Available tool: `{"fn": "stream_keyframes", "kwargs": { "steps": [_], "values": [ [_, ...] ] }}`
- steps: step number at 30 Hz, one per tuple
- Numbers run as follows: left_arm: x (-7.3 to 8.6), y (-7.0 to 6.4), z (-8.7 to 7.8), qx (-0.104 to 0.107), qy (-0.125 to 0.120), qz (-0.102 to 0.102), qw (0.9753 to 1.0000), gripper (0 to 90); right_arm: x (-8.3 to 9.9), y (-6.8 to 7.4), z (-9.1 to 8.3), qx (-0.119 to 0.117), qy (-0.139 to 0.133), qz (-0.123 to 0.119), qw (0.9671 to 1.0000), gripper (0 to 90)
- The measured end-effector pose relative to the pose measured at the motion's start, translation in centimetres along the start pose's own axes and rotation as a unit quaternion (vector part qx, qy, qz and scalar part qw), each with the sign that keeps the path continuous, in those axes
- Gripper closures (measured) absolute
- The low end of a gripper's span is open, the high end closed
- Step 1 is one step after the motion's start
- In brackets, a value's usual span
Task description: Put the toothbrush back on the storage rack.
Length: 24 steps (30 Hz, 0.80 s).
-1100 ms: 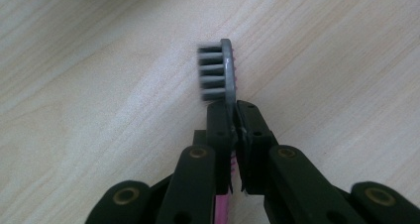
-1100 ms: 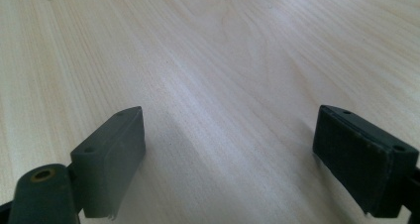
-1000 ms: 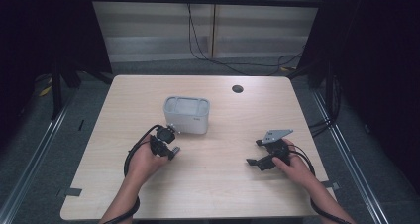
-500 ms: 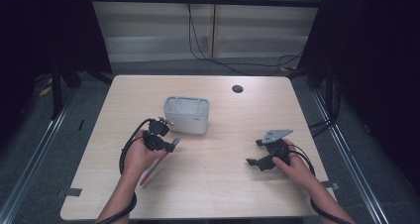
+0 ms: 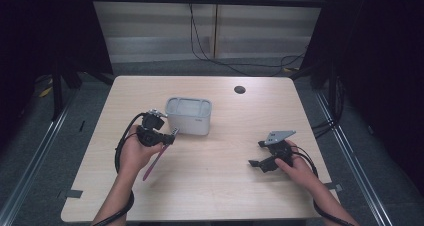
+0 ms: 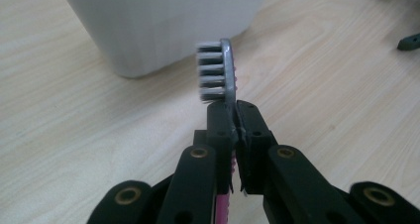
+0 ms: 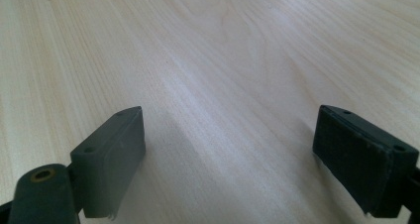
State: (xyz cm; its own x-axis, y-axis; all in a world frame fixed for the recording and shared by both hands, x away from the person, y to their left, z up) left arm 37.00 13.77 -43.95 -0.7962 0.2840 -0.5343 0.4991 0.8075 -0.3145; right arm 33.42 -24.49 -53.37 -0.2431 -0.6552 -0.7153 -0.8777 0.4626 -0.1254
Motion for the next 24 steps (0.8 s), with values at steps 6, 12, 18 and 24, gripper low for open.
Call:
{"fn": "stream_keyframes", "kwargs": {
  "steps": [6, 12, 18, 24],
  "values": [
    [-0.5, 0.0, -0.9, 0.006, -0.034, -0.012, 0.9993, 85.9, 0.0, 0.0, 0.0, 0.000, 0.000, 0.000, 1.0000, 12.6],
    [-0.8, 0.1, -1.8, 0.008, -0.066, -0.019, 0.9976, 85.9, 0.0, 0.0, 0.0, 0.000, 0.000, 0.000, 1.0000, 12.6],
    [-1.2, 0.3, -2.6, 0.014, -0.095, -0.026, 0.9950, 85.9, 0.0, 0.0, 0.0, 0.000, 0.000, 0.000, 1.0000, 12.5],
    [-1.5, 0.4, -3.3, 0.016, -0.125, -0.037, 0.9914, 85.9, 0.0, 0.0, 0.0, 0.000, 0.000, 0.000, 1.0000, 12.6]
  ]
}}
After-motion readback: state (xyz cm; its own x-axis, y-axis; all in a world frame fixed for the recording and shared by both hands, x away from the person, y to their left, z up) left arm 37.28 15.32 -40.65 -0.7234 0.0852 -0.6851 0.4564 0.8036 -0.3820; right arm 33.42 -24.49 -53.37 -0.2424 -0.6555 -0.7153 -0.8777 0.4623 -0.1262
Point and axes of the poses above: each handheld gripper's, and its own axes: z roughly forward along the jaws, x roughly out of its underside, y roughly to its left, the point moved 3 cm from there along z, roughly forward along the jaws, and after that the axes turned 13 degrees about -z, right-handed, at the moved point
